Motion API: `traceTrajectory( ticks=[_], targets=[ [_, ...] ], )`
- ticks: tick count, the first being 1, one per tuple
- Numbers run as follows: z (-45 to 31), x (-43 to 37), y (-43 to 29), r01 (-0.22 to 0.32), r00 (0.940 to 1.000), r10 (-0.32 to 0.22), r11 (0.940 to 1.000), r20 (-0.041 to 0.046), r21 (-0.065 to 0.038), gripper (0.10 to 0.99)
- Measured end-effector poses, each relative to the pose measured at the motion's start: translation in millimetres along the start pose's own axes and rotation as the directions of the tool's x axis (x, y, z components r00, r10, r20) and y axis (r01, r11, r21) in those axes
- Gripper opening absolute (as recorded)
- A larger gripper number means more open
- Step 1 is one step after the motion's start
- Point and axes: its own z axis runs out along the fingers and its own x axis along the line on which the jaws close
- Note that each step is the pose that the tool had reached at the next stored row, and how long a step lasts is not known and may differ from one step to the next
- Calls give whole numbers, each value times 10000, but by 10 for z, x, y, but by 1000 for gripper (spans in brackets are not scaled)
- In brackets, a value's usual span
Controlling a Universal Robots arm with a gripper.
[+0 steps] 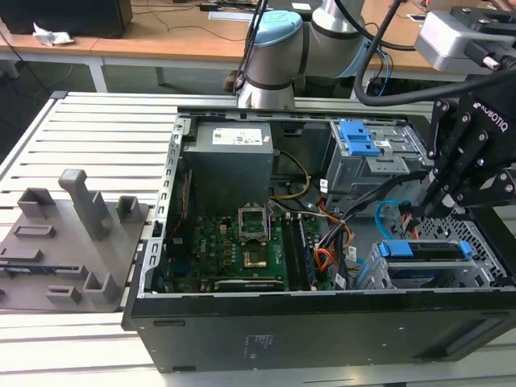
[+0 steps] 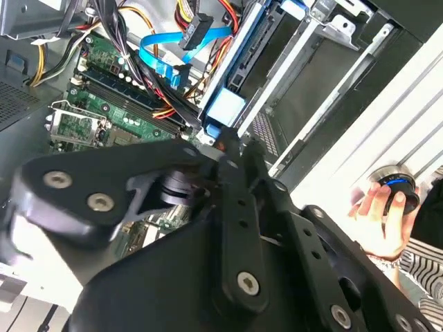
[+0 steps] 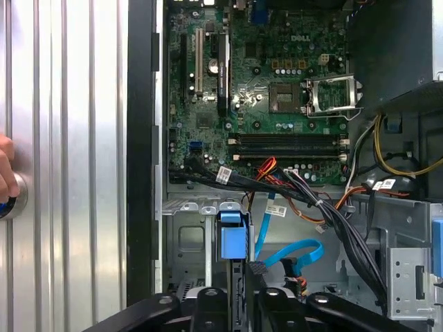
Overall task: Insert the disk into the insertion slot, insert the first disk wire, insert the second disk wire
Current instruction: 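Insert the disk into the insertion slot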
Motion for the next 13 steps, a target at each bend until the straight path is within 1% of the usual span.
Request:
traceTrajectory(
  ticks=[2, 8, 10, 12, 13],
  targets=[
    [0, 0, 0, 0, 10000, 0, 10000, 0, 0, 106],
    [2, 0, 0, 0, 10000, 0, 10000, 0, 0, 106],
    [2, -4, -34, -1, 10000, 1, 10000, 2, -2, 106],
    [0, -20, -136, 1, 10000, -1, 10000, 2, -23, 106],
    [35, -21, -150, -1, 10000, 1, 10000, 0, -30, 106]
  ],
)
